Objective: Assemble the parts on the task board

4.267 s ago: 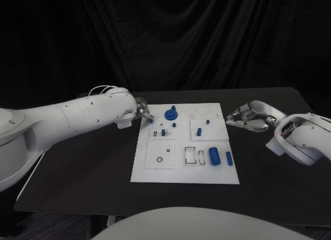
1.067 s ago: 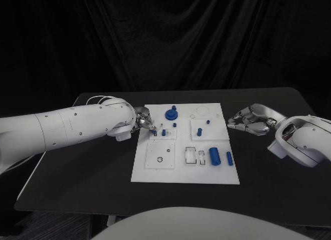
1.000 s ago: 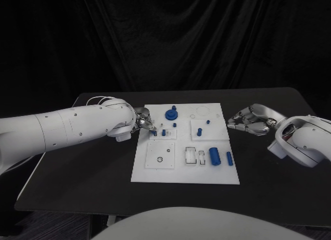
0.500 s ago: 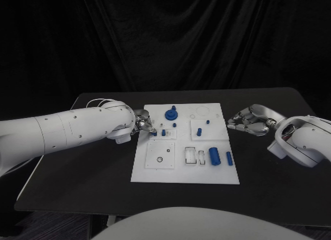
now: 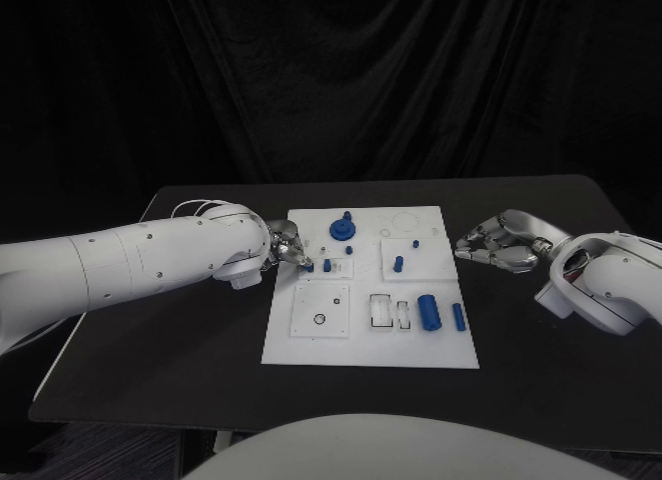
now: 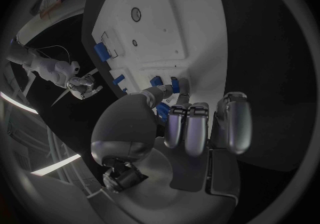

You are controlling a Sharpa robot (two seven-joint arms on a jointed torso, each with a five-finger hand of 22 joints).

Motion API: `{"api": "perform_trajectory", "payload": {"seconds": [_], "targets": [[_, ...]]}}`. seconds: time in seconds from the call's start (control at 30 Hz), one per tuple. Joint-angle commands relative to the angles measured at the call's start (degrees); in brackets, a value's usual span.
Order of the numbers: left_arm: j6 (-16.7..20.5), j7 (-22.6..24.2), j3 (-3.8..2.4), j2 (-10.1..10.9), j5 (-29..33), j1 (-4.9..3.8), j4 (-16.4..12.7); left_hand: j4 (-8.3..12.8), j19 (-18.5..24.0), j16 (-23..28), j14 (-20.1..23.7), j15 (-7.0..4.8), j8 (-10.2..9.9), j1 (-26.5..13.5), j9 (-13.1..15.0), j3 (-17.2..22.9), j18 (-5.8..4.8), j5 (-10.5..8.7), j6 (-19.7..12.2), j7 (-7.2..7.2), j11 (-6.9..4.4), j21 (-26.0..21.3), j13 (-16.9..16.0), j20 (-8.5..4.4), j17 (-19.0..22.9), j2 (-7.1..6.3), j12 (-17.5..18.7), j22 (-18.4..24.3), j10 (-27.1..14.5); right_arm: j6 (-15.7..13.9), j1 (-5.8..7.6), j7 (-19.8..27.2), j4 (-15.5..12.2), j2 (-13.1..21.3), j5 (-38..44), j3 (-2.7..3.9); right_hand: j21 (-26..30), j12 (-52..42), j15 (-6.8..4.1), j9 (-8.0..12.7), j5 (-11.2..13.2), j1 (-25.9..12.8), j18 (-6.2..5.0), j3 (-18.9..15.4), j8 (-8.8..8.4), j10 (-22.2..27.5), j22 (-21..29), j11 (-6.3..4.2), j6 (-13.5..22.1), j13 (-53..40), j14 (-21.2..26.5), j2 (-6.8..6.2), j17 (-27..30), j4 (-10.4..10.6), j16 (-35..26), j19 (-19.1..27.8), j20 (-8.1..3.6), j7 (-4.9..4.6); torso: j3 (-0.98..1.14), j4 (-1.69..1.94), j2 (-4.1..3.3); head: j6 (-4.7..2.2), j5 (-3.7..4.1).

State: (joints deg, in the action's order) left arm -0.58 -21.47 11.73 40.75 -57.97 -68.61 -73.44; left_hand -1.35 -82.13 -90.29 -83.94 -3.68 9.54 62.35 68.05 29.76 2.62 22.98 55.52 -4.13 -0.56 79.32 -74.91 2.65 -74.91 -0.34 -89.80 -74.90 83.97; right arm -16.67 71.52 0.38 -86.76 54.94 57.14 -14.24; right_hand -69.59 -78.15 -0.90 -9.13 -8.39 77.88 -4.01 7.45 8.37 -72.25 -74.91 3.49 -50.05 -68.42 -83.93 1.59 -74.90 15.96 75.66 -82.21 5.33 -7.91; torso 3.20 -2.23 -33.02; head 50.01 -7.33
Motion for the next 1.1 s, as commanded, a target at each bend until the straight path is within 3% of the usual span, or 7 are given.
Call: {"api": "perform_trajectory", "payload": {"seconds": [0.03, 0.1, 0.2, 0.37, 0.53, 0.63, 1.1], "targets": [[-1.25, 0.28, 0.36, -0.18, 0.13, 0.73, -0.21, -0.41, 0.46, 0.29, -6.06, -0.25, 0.15, -0.28, -0.11, 0.12, 0.72, -0.63, 0.69, 1.04, -0.48, -0.47, -15.09, -0.08, -15.09, 0.47, -0.20, -8.09, 6.03, 0.50, -0.20, -0.91, 0.04, -0.03, -0.01, 0.04, 0.20, 0.34, 0.21, 0.05, -0.40, 0.60, -0.58, 0.24, -0.25, 0.32, -8.88, -0.11, -0.28, 0.04, -0.31, 0.16, -1.74, 0.04, -0.27, 0.49, 0.07, -0.17, 0.01, -0.04, 0.01, -0.01, -0.05], [-1.28, 0.43, 0.36, -0.23, 0.13, 0.76, -0.14, -1.56, 0.58, 0.29, -6.06, -0.24, -0.03, -1.35, -0.44, -0.85, 0.76, -6.01, 0.74, 1.13, -0.49, -0.79, -15.09, -0.07, -15.09, 0.82, -0.20, -8.01, 6.03, 0.56, -0.23, -0.92, 0.07, -0.08, -0.01, 0.04, 0.20, 0.34, 0.21, 0.05, -0.40, 0.60, -0.58, 0.24, -0.25, 0.32, -8.88, -0.11, -0.28, 0.04, -0.31, 0.16, -1.74, 0.04, -0.27, 0.49, 0.07, -0.17, 0.01, 0.00, 0.00, -0.01, 0.01], [-1.23, 0.58, 0.36, -0.33, 0.14, 0.80, 0.00, -4.09, 0.66, 0.29, -6.06, -0.09, -0.60, -3.38, -1.22, -3.54, 0.78, -10.58, 0.65, 0.97, -0.30, -1.10, -15.09, 0.07, -15.09, 0.98, -0.20, -7.97, 6.03, 0.68, -0.29, -0.94, 0.11, -0.13, -0.01, 0.04, 0.25, 0.37, 0.21, 0.06, -0.41, 0.61, -0.59, 0.25, -0.26, 0.35, -8.87, -0.11, -0.27, 0.07, -0.29, 0.17, -1.71, 0.04, -0.30, 0.51, 0.08, -0.17, 0.00, 0.02, 0.00, -0.01, -0.01], [-1.06, 1.27, 0.36, -0.46, 0.14, 0.88, 0.37, -6.60, 0.74, 0.29, -6.06, 0.14, -1.54, -4.77, -2.44, -6.86, 0.84, -12.20, 0.46, 0.61, -0.02, -1.46, -15.09, 0.22, -15.09, 1.09, -0.20, -7.95, 6.03, 0.90, -0.37, -0.98, 0.17, -0.18, -0.01, 0.04, 0.41, 0.40, 0.21, 0.07, -0.43, 0.63, -0.62, 0.26, -0.28, 0.40, -8.82, -0.11, -0.26, 0.13, -0.27, 0.17, -1.67, 0.04, -0.34, 0.57, 0.08, -0.18, 0.02, -0.04, -0.02, -0.01, -0.09], [-1.48, 2.04, 0.36, -0.46, 0.14, 0.94, 0.57, -4.64, 0.83, 0.29, -6.06, 0.01, -1.85, -1.19, -2.95, -6.35, 0.90, -4.84, 0.43, 0.83, -0.19, -1.78, -15.09, 0.15, -15.09, 2.06, -0.20, -7.99, 6.03, 0.97, -0.41, -1.00, 0.22, -0.19, -0.01, 0.04, 0.52, 0.43, 0.21, 0.08, -0.43, 0.64, -0.64, 0.27, -0.28, 0.43, -8.79, -0.10, -0.26, 0.17, -0.23, 0.18, -1.58, 0.04, -0.44, 0.62, 0.08, -0.18, 0.02, -0.02, -0.03, -0.01, 0.00], [-2.30, 2.18, 0.36, -0.47, 0.14, 0.97, 0.66, -1.70, 0.82, 0.29, -6.06, -0.10, -1.62, 1.69, -2.76, -4.06, 0.90, -0.13, 0.42, 0.86, -0.29, -1.87, -15.09, 0.04, -15.09, 2.16, -0.20, -8.10, 6.03, 1.05, -0.44, -1.04, 0.24, -0.19, -0.01, 0.04, 0.52, 0.43, 0.21, 0.08, -0.43, 0.64, -0.64, 0.27, -0.28, 0.43, -8.79, -0.10, -0.26, 0.17, -0.23, 0.18, -1.58, 0.04, -0.44, 0.62, 0.08, -0.18, 0.03, -0.01, -0.02, -0.01, 0.01], [-3.79, 2.33, 0.36, -0.52, 0.14, 1.05, 0.78, 1.07, 0.61, 0.29, -6.06, -0.10, 0.15, 1.57, -1.50, 0.76, 0.84, 4.49, 1.80, 0.83, -0.32, -1.86, -15.09, 0.05, -15.09, 1.72, -0.20, -8.53, 6.03, 1.51, -0.52, -1.31, 0.27, -0.17, -0.01, 0.04, 0.87, 0.62, 0.23, 0.09, -0.49, 0.70, -0.71, 0.33, -0.27, 0.70, -8.68, -0.10, -0.32, 0.47, -0.14, 0.21, -1.42, 0.04, -0.61, 0.76, 0.09, -0.18, -0.01, -0.03, -0.02, -0.01, -0.04]]}}
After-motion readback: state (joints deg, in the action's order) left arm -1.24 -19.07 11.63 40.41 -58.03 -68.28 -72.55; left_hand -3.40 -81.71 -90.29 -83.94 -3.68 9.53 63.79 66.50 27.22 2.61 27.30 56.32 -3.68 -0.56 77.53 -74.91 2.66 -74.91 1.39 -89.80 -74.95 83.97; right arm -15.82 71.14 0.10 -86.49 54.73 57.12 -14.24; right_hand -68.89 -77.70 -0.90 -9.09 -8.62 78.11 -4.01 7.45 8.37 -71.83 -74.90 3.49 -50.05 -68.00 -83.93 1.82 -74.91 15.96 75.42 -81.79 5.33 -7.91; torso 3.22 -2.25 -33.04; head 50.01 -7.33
